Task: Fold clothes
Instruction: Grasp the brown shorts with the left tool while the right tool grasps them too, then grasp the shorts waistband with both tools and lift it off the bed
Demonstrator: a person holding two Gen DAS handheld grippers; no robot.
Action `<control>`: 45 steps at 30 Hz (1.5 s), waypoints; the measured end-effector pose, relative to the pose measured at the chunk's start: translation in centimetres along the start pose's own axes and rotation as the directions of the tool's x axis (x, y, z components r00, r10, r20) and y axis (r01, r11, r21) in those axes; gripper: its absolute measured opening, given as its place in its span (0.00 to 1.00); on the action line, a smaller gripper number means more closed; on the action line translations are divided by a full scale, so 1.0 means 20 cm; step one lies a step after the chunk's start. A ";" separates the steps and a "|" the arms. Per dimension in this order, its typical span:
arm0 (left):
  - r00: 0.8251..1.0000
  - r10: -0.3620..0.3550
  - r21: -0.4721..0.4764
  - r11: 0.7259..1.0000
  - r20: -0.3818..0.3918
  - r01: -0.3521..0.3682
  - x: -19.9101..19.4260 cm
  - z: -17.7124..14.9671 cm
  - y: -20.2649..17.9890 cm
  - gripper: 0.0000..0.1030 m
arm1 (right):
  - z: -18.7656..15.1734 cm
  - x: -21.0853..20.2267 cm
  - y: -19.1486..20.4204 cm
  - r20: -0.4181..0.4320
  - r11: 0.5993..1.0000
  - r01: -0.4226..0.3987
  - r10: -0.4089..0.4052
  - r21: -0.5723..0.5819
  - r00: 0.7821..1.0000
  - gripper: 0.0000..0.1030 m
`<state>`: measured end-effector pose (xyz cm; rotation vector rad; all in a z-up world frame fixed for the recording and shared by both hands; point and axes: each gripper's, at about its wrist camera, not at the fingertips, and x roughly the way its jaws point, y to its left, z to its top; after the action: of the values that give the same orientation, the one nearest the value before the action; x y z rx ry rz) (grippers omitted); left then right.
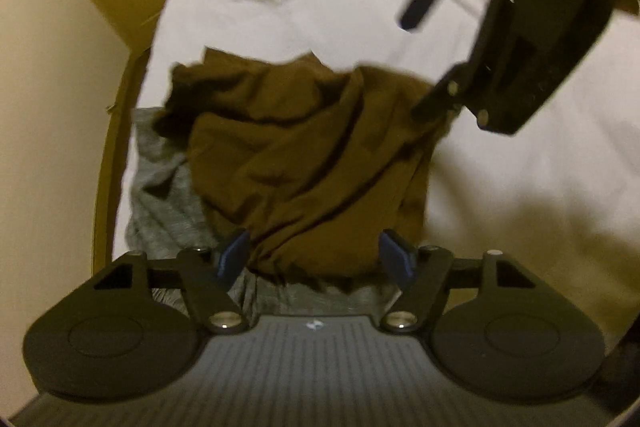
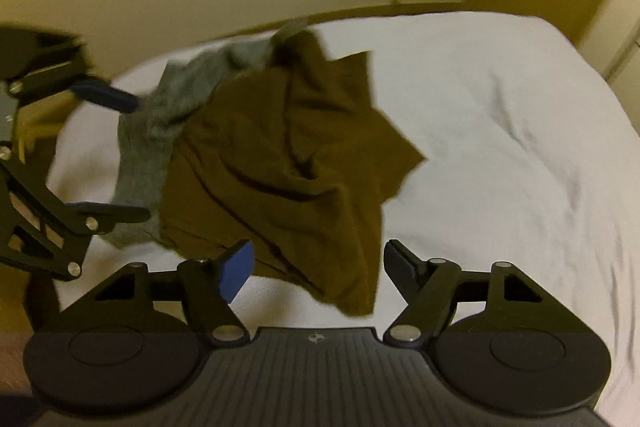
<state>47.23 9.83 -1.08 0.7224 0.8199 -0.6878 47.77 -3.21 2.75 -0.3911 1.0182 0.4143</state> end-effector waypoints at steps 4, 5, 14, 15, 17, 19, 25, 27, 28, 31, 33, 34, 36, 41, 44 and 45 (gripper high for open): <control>0.999 -0.052 0.011 0.999 0.013 0.052 0.14 -0.02 0.06 0.56 | 0.05 0.22 0.09 -0.038 0.983 0.053 -0.061 -0.176 0.997 0.71; 0.997 -0.073 0.027 0.997 0.013 0.072 0.16 -0.02 0.06 0.48 | 0.06 0.28 0.10 -0.048 0.977 0.067 -0.079 -0.203 0.996 0.71; 0.991 -0.114 -0.010 0.993 0.066 0.114 0.04 0.00 0.11 0.00 | 0.09 0.41 0.05 -0.108 0.992 0.022 -0.036 -0.127 0.993 0.14; 0.989 -0.117 -0.019 0.993 0.093 0.119 -0.02 0.02 0.12 0.00 | 0.09 0.35 0.03 -0.088 0.995 0.024 -0.032 -0.098 0.996 0.13; 0.980 -0.136 -0.015 0.990 0.145 0.139 -0.11 0.06 0.10 0.00 | 0.07 0.22 -0.01 -0.048 1.000 0.020 -0.021 -0.025 0.999 0.13; 0.966 -0.167 0.013 0.986 0.198 0.168 -0.22 0.13 0.05 0.00 | 0.02 0.05 -0.07 -0.007 0.998 0.017 -0.017 0.054 1.000 0.12; 0.887 -0.322 0.137 0.947 0.330 0.292 -0.50 0.37 -0.30 0.00 | -0.30 -0.48 -0.21 0.060 0.975 0.101 -0.115 0.198 0.992 0.12; 0.856 -0.377 0.170 0.926 0.354 0.338 -0.56 0.46 -0.49 0.00 | -0.45 -0.63 -0.28 0.054 0.958 0.139 -0.157 0.253 0.986 0.12; 0.843 -0.400 0.179 0.916 0.358 0.359 -0.58 0.50 -0.58 0.00 | -0.55 -0.71 -0.31 0.045 0.947 0.162 -0.182 0.279 0.982 0.12; 0.830 -0.446 0.218 0.893 0.334 0.393 -0.59 0.60 -0.89 0.00 | -0.85 -0.95 -0.41 0.008 0.906 0.235 -0.254 0.351 0.967 0.12; 0.848 -0.438 0.234 0.895 0.299 0.380 -0.58 0.66 -1.10 0.03 | -1.10 -1.08 -0.46 -0.035 0.868 0.289 -0.301 0.403 0.953 0.12; 0.854 -0.435 0.229 0.896 0.286 0.380 -0.58 0.68 -1.17 0.04 | -1.22 -1.12 -0.49 -0.065 0.845 0.316 -0.320 0.432 0.945 0.12; 0.864 -0.430 0.211 0.899 0.262 0.383 -0.57 0.68 -1.31 0.06 | -1.48 -1.19 -0.56 -0.128 0.794 0.369 -0.353 0.484 0.927 0.13; 0.923 -0.350 0.216 0.925 0.161 0.313 -0.49 0.63 -1.55 0.24 | -2.06 -1.27 -0.71 -0.279 0.729 0.459 -0.365 0.508 0.888 0.31; 0.954 -0.280 0.246 0.937 0.110 0.247 -0.38 0.59 -1.60 0.28 | -2.19 -1.31 -0.73 -0.264 0.734 0.439 -0.351 0.518 0.898 0.32; 0.962 -0.254 0.257 0.941 0.100 0.221 -0.33 0.57 -1.59 0.29 | -2.22 -1.32 -0.73 -0.250 0.743 0.421 -0.339 0.520 0.907 0.32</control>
<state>23.90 -15.43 0.57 0.7960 0.7139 -1.0582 10.48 -41.63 6.81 -0.0799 1.1119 -0.3019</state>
